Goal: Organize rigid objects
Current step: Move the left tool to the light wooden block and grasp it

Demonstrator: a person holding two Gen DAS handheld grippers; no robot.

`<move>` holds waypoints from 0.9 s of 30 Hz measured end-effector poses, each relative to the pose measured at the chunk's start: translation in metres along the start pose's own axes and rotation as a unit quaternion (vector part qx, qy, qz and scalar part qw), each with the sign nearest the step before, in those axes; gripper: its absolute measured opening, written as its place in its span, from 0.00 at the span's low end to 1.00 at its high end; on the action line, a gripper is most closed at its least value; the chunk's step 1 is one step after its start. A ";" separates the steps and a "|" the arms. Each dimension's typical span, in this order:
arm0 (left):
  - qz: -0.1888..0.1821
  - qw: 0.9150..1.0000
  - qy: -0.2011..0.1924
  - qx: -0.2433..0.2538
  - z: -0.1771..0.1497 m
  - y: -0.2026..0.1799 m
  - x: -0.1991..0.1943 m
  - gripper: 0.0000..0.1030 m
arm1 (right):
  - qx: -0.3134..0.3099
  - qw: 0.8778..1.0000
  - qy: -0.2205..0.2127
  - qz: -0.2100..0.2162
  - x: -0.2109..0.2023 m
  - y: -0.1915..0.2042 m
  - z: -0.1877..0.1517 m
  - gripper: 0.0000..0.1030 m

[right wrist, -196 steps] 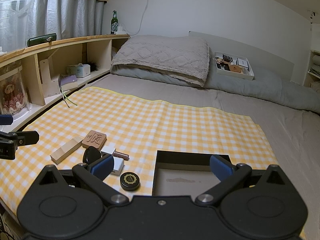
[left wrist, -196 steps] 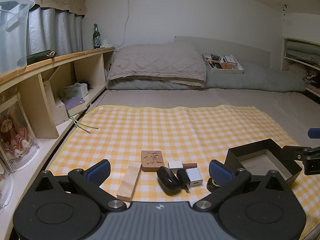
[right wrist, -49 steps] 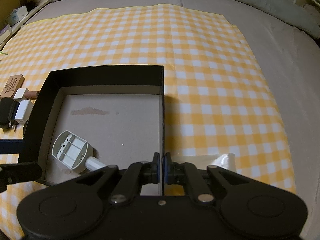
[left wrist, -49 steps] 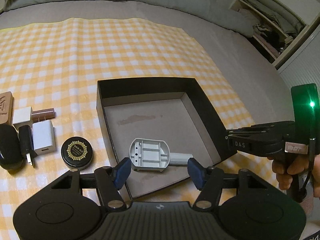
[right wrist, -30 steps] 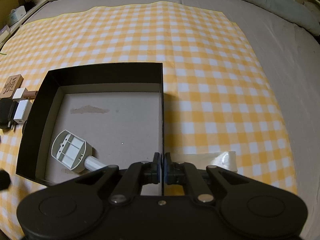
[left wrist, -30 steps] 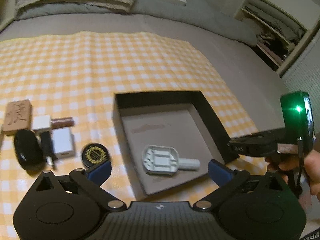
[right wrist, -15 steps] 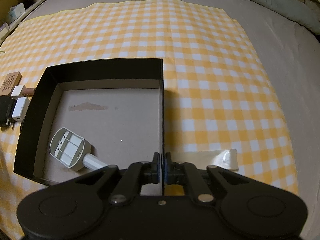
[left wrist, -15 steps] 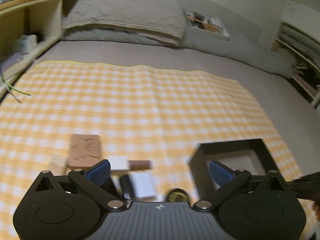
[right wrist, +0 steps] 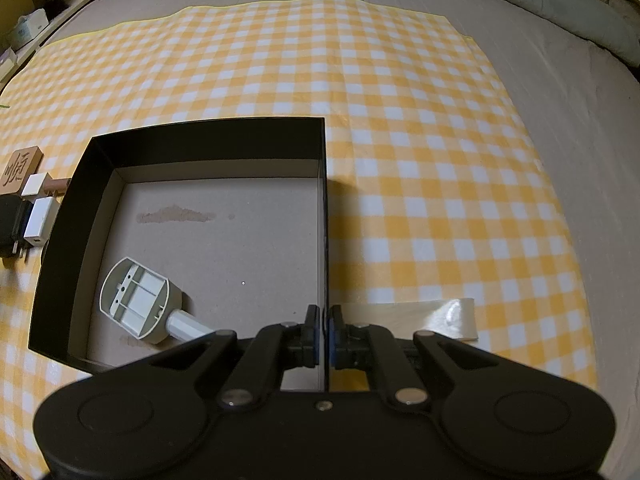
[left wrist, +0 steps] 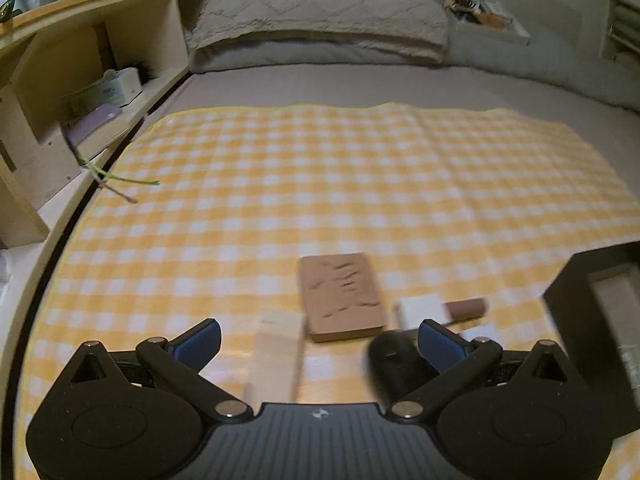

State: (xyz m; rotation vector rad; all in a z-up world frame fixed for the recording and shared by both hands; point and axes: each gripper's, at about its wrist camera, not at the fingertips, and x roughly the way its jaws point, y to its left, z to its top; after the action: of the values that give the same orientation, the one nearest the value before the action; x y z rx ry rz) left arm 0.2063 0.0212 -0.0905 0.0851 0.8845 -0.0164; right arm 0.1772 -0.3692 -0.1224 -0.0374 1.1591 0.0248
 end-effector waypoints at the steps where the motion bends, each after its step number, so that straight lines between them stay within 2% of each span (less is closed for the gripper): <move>1: 0.004 1.000 0.004 0.003 0.000 0.006 0.003 1.00 | 0.001 1.000 0.000 0.000 0.000 0.000 0.000 0.05; 10: 0.060 0.996 0.049 0.055 -0.012 0.031 0.026 0.98 | 0.007 1.000 0.001 -0.001 0.003 0.001 0.001 0.05; 14: 0.069 0.993 0.071 0.059 -0.013 0.039 0.033 0.76 | 0.007 1.000 0.001 -0.001 0.003 0.001 0.001 0.05; 16: 0.067 0.993 0.077 0.061 -0.013 0.040 0.036 0.74 | 0.008 1.000 0.001 -0.001 0.003 0.000 0.001 0.05; 20: 0.045 0.994 0.082 0.051 -0.011 0.041 0.039 0.60 | 0.007 1.000 0.001 -0.001 0.003 0.001 0.002 0.05; 26: 0.021 0.994 0.103 0.042 -0.011 0.036 0.043 0.53 | 0.007 1.000 0.003 -0.001 0.004 0.000 0.002 0.06; 27: 0.017 0.993 0.110 0.045 -0.012 0.035 0.044 0.46 | 0.007 1.000 0.003 -0.001 0.005 0.000 0.003 0.06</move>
State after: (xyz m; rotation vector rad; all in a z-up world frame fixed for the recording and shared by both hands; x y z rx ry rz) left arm 0.2266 0.0578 -0.1298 0.1879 1.1018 -0.0154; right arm 0.1817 -0.3692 -0.1259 -0.0272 1.1648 0.0149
